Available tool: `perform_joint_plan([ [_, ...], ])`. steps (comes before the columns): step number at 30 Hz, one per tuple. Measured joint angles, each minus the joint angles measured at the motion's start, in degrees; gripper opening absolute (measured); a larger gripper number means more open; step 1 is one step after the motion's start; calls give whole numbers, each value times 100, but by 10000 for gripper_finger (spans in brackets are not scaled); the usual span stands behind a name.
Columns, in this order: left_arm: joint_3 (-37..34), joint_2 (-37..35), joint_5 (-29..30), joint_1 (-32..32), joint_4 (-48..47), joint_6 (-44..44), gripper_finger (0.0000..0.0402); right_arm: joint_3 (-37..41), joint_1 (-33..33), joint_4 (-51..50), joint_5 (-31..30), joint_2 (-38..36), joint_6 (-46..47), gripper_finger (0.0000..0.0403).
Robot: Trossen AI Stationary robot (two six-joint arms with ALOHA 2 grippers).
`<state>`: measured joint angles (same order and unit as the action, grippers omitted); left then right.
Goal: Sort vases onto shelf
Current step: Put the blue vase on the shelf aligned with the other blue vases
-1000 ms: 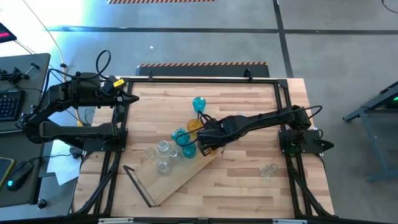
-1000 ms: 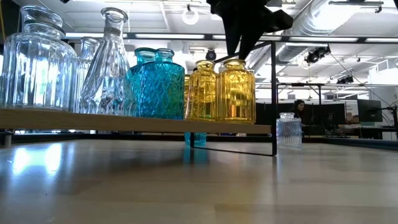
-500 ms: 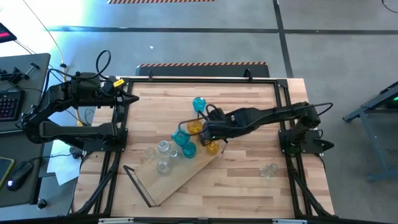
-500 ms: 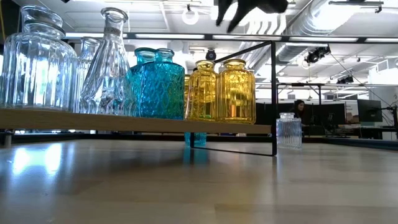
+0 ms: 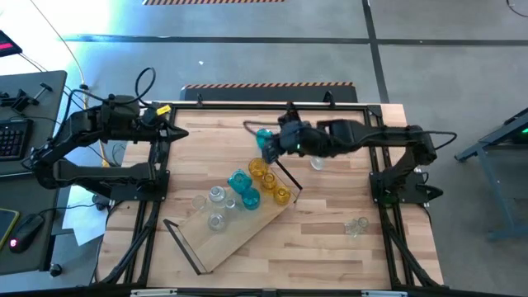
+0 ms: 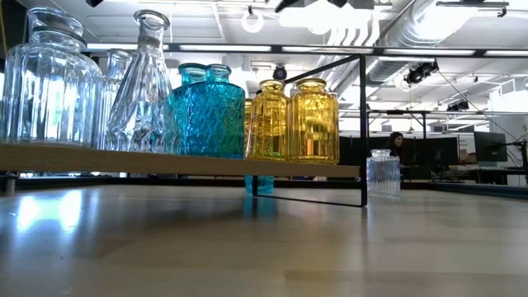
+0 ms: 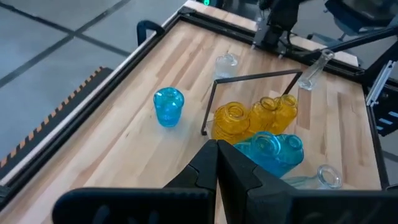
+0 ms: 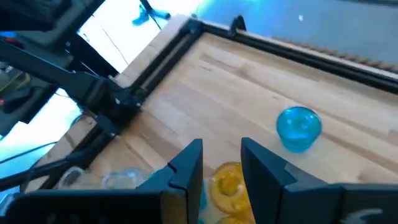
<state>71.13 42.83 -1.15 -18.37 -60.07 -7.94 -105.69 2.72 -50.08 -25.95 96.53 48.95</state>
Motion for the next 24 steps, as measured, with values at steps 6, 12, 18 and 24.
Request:
perform_joint_plan([
  [6, 0, 509, 109, -2, 191, -29, 0, 0, -982, -213, 1095, -32, -764, 91],
  [12, 0, 1083, 179, -28, 1291, -191, 0, -2, -1700, -16, 2047, 0, -1628, 91],
  [18, 0, 1404, 117, -244, 1608, -448, 0, -2, -1976, -168, 2014, 3, -2456, 91],
  [24, -2, 1427, 73, -271, 1470, -531, 0, 0, -2026, -156, 2198, 132, -2697, 91],
])
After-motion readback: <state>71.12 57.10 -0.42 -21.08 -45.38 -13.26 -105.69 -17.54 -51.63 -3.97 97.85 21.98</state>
